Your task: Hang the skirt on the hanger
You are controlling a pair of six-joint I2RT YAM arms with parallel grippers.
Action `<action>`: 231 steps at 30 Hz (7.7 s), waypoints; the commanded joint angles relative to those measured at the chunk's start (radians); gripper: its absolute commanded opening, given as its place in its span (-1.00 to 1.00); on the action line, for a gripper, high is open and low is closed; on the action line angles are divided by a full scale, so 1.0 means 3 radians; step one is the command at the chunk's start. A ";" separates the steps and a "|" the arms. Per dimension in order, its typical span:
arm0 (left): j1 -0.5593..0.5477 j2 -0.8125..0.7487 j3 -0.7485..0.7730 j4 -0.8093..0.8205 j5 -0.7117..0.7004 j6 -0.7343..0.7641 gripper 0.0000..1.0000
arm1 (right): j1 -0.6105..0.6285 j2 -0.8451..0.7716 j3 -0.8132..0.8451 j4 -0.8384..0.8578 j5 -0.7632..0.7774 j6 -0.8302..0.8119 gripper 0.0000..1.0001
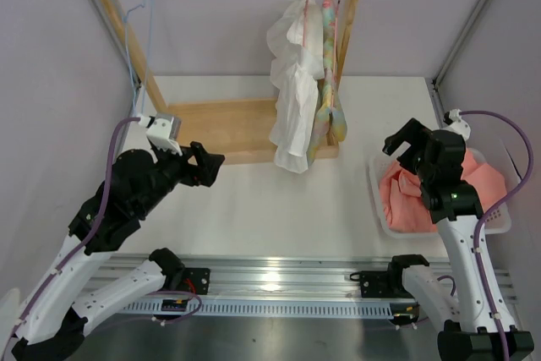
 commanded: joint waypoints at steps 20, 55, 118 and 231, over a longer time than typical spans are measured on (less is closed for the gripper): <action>-0.0011 -0.0055 -0.0048 0.0187 0.0105 0.0112 0.69 | -0.0196 0.0540 -0.0399 -0.0396 0.0720 0.0309 0.68; -0.0011 -0.0050 -0.0058 0.0167 0.0208 0.0060 0.71 | -0.0672 0.1491 -0.0180 0.0320 0.0541 0.0319 0.38; -0.1314 0.0466 -0.0881 0.2118 -0.0032 -0.1105 0.60 | 0.0795 0.0919 0.2945 -0.0355 -0.1321 0.0166 -1.00; -0.1770 0.1720 -0.0988 0.2677 -0.0999 -0.2517 0.47 | 0.1501 0.1261 0.3584 -0.0892 -0.0558 -0.0156 -1.00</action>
